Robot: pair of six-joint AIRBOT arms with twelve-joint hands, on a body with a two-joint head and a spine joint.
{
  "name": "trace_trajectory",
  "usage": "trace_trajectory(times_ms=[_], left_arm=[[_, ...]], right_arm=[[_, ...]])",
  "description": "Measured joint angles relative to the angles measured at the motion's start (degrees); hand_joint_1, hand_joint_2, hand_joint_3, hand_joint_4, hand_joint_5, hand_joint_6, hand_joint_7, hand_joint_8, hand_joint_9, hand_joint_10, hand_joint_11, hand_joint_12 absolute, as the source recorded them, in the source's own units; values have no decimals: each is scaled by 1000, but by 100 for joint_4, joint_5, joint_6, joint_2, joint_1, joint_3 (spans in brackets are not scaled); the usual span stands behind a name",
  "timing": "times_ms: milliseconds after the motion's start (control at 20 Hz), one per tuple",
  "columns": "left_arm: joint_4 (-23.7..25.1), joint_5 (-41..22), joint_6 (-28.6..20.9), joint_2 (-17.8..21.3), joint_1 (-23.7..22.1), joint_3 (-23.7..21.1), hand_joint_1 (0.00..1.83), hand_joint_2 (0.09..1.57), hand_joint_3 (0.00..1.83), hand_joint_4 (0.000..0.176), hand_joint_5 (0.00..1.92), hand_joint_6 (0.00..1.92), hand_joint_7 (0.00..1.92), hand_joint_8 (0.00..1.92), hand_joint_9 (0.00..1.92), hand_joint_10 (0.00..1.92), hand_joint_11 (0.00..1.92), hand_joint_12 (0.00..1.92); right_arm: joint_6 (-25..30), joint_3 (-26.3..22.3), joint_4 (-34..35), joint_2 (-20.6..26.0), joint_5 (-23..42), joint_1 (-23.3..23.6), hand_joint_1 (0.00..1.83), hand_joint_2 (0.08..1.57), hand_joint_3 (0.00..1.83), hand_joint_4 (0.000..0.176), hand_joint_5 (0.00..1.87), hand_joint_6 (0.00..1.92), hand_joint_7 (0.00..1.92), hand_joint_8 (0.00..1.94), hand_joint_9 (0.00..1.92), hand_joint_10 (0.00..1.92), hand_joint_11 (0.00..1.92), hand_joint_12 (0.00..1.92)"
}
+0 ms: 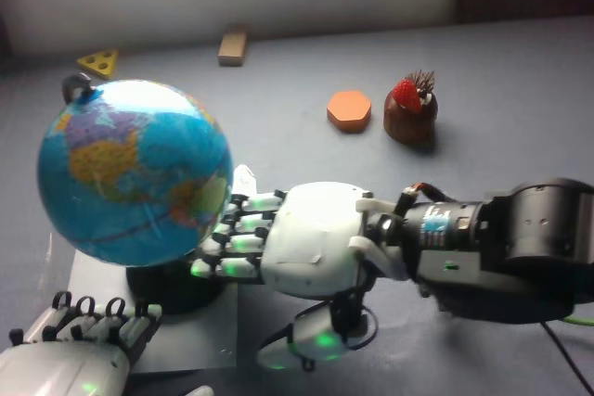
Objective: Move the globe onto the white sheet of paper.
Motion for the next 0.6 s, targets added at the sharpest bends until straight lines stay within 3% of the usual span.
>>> trace_trajectory(times_ms=[100,450,550,600], left_arm=[[-275,151,66,105,-208,-107,0,1212,0,0,199,0,267,3,203,4,0,628],[-1958,704,1134,426,-1493,-566,0,1207,0,0,128,0,184,0,165,0,0,611],[-2201,737,1351,439,-1753,-623,0,1206,0,0,149,10,195,5,174,5,0,603],[-2612,732,1554,455,-2031,-684,0,1206,0,0,158,13,212,12,176,5,0,602]], right_arm=[[2,-68,0,138,-52,13,0,1226,2,0,85,7,95,2,75,6,0,0],[197,-411,0,509,-133,55,0,1225,1,0,84,6,94,1,67,2,0,0],[284,-544,2,645,-179,63,0,1225,2,0,85,6,95,1,67,2,0,0],[337,-643,0,776,-199,79,0,1225,2,0,84,6,94,1,67,2,0,0]])
